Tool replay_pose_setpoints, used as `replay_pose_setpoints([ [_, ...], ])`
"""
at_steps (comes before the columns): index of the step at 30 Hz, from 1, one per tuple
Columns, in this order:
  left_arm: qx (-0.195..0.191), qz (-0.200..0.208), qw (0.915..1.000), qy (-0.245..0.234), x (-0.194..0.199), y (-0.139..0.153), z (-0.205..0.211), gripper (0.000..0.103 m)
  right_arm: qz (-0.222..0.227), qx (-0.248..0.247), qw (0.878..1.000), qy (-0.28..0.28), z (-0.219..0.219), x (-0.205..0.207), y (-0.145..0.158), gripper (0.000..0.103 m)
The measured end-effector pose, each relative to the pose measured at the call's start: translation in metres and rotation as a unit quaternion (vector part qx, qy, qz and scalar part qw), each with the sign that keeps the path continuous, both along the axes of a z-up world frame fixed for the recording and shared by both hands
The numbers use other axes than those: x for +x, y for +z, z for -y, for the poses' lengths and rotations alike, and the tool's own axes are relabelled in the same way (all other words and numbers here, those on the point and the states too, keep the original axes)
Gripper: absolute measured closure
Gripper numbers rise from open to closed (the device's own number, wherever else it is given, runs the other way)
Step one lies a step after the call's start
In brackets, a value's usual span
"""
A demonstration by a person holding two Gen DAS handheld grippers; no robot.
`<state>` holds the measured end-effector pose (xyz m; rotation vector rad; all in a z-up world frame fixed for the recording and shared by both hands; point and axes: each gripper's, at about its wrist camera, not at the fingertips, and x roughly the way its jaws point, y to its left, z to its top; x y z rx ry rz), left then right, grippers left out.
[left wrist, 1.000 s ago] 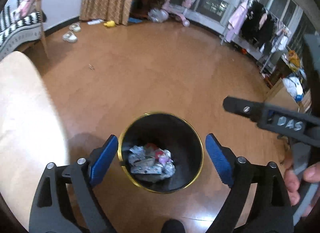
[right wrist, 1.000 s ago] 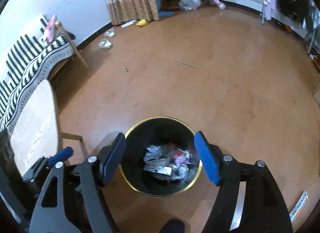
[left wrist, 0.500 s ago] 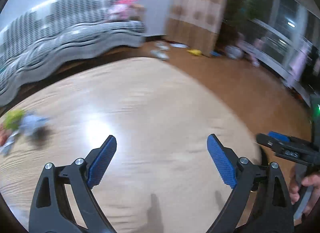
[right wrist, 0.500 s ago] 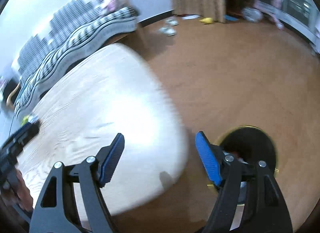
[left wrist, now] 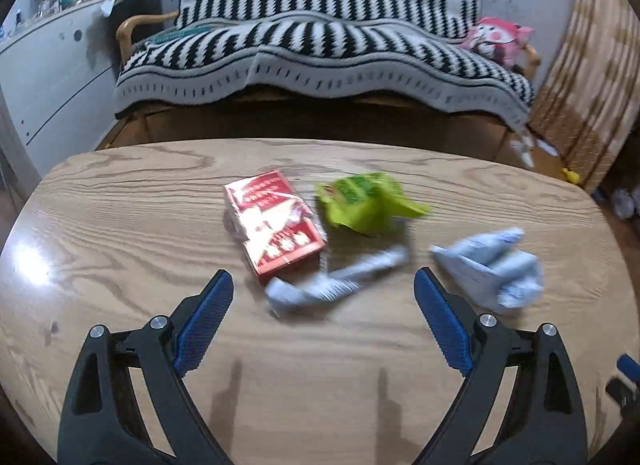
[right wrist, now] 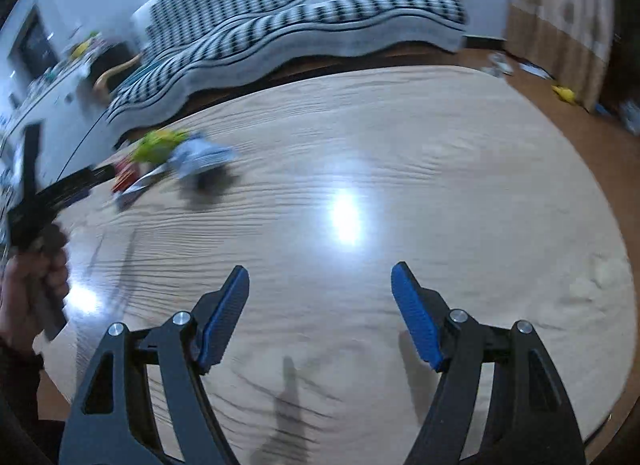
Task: Collect trash
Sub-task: 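Move both tools back over the table toward the remaining trash, then grasp the red cigarette box with the left gripper while the right grasps the white-blue bag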
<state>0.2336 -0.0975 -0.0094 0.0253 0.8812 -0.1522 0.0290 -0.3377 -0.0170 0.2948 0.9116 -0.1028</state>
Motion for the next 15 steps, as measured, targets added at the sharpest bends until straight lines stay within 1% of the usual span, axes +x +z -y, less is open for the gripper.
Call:
replay_pose_setpoints([
  [2, 0.014, -0.006, 0.9999, 0.004, 0.019, -0.01, -0.002, 0.014, 0.001, -0.006, 1.0, 0.021, -0.023, 0.017, 0.001, 0.032],
  [6, 0.044, -0.02, 0.9987, 0.018, 0.044, -0.027, 0.0, 0.014, 0.001, -0.003, 0.999, 0.047, -0.05, 0.052, 0.0, 0.032],
  [9, 0.032, -0.032, 0.9984, 0.034, 0.054, -0.037, -0.01, 0.014, -0.002, -0.003, 0.998, 0.059, -0.062, 0.082, -0.003, 0.03],
  [12, 0.027, -0.035, 0.9982, 0.04, 0.06, -0.041, -0.016, 0.014, -0.002, -0.018, 0.998, 0.068, -0.072, 0.118, -0.006, 0.027],
  [13, 0.028, -0.035, 0.9982, 0.04, 0.063, -0.041, -0.017, 0.015, -0.002, -0.023, 0.997, 0.07, -0.075, 0.126, -0.007, 0.027],
  [15, 0.017, -0.035, 0.9985, 0.039, 0.066, -0.042, -0.021, 0.029, -0.004, -0.033, 0.996, 0.079, -0.082, 0.147, -0.009, 0.026],
])
